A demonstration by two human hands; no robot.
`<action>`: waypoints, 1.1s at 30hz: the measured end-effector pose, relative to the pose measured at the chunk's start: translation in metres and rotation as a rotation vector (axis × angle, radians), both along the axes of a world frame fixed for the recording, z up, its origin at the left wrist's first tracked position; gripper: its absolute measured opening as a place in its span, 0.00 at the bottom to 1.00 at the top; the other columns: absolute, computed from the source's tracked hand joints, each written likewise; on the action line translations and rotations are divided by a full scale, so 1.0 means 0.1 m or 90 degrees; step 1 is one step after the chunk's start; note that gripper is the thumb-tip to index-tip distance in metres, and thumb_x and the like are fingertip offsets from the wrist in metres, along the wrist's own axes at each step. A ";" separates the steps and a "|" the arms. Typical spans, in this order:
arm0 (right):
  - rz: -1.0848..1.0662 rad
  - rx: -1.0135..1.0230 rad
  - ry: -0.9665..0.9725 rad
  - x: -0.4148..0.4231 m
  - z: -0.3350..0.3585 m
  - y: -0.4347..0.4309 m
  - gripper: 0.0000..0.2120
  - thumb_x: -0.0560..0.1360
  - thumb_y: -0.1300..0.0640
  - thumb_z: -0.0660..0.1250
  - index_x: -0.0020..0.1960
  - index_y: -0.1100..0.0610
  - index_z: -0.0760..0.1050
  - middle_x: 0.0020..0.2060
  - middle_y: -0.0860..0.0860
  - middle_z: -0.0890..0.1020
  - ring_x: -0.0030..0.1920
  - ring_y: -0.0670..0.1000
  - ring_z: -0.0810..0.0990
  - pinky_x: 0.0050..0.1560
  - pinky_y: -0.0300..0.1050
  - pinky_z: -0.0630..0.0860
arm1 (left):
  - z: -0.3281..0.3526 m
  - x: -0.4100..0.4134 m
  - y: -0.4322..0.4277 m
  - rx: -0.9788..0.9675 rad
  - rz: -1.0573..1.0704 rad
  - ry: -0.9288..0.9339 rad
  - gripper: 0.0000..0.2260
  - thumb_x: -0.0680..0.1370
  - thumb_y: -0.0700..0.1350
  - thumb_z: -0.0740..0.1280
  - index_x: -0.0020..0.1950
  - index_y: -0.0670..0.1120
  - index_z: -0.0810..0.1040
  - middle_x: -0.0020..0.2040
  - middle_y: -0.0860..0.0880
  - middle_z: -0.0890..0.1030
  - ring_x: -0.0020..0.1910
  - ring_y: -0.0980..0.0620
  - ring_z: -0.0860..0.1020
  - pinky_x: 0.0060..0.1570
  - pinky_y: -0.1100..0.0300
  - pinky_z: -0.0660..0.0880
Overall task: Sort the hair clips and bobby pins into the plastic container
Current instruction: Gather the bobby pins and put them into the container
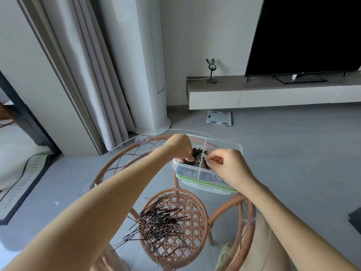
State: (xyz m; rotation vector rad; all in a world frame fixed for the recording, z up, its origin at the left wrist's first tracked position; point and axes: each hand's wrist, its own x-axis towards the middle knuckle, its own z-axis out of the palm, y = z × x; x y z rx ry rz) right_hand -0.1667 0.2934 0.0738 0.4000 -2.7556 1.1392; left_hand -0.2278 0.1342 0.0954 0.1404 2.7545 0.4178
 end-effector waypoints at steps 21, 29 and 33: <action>0.136 0.068 -0.133 0.60 -0.64 -0.37 0.19 0.79 0.54 0.58 0.69 0.58 0.67 0.67 0.51 0.72 0.67 0.49 0.70 0.65 0.38 0.63 | -0.67 1.18 -0.91 0.095 0.062 0.256 0.18 0.81 0.52 0.55 0.59 0.46 0.80 0.62 0.49 0.79 0.61 0.48 0.77 0.61 0.56 0.72; 0.146 0.117 -0.105 0.71 -1.17 -0.96 0.29 0.77 0.41 0.44 0.73 0.53 0.60 0.73 0.56 0.62 0.76 0.54 0.54 0.75 0.52 0.51 | -1.30 1.78 -0.83 0.158 0.159 0.213 0.27 0.79 0.59 0.40 0.73 0.53 0.63 0.74 0.54 0.63 0.77 0.47 0.47 0.76 0.52 0.40; 0.214 -0.019 -0.140 0.91 -1.13 -0.96 0.21 0.79 0.51 0.50 0.69 0.55 0.68 0.67 0.54 0.73 0.69 0.52 0.69 0.70 0.50 0.64 | -1.19 1.73 -0.60 0.284 0.279 0.252 0.19 0.83 0.48 0.48 0.65 0.46 0.74 0.69 0.48 0.73 0.75 0.48 0.58 0.75 0.55 0.50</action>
